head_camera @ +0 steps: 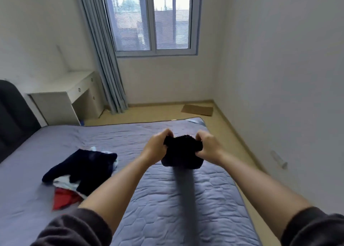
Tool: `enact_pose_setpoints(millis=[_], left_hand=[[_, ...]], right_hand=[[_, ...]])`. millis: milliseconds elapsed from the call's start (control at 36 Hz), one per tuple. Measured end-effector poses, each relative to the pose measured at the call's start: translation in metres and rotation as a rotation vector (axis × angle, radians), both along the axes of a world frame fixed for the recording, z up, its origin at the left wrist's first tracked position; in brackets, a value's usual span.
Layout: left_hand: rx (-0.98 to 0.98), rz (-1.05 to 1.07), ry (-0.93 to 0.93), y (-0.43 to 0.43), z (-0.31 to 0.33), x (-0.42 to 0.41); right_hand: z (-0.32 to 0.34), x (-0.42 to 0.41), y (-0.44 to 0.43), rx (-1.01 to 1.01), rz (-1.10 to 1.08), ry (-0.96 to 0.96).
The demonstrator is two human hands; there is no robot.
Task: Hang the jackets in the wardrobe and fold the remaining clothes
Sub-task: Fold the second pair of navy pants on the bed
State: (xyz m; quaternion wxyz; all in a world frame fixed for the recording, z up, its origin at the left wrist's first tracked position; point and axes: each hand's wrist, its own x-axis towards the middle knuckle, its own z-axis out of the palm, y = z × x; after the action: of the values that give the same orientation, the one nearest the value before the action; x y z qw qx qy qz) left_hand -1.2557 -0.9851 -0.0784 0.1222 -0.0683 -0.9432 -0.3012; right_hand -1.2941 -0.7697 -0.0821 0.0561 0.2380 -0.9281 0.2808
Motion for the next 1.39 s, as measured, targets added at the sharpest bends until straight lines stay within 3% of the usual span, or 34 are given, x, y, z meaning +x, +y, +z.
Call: enact_pose_setpoints(millis=[250, 389, 472, 583, 889, 1250, 1306, 1389], left_hand=[[0.068, 0.029, -0.262, 0.069, -0.11, 0.153], [0.088, -0.136, -0.464, 0.095, -0.156, 0.244], [0.095, -0.149, -0.507, 0.104, -0.165, 0.27], [0.172, -0.124, -0.506, 0.115, -0.167, 0.272], [0.442, 0.07, -0.595, 0.114, -0.205, 0.183], [0.62, 0.271, -0.652, 0.066, -0.368, -0.071], [0.603, 0.334, -0.678, 0.058, -0.396, -0.098], [0.572, 0.45, -0.738, 0.049, -0.447, -0.109]], right_hand=[[-0.113, 0.151, 0.065, -0.001, -0.023, -0.324], [-0.155, 0.243, 0.112, -0.032, 0.031, -0.516], [-0.164, 0.271, 0.132, 0.013, 0.059, -0.537], [-0.165, 0.271, 0.143, -0.072, 0.045, -0.617], [-0.199, 0.171, 0.125, -0.339, -0.143, -0.834], [-0.358, -0.077, 0.051, -0.466, -0.365, -0.901], [-0.387, -0.1, 0.045, -0.45, -0.393, -0.954], [-0.438, -0.101, 0.045, -0.264, -0.455, -1.019]])
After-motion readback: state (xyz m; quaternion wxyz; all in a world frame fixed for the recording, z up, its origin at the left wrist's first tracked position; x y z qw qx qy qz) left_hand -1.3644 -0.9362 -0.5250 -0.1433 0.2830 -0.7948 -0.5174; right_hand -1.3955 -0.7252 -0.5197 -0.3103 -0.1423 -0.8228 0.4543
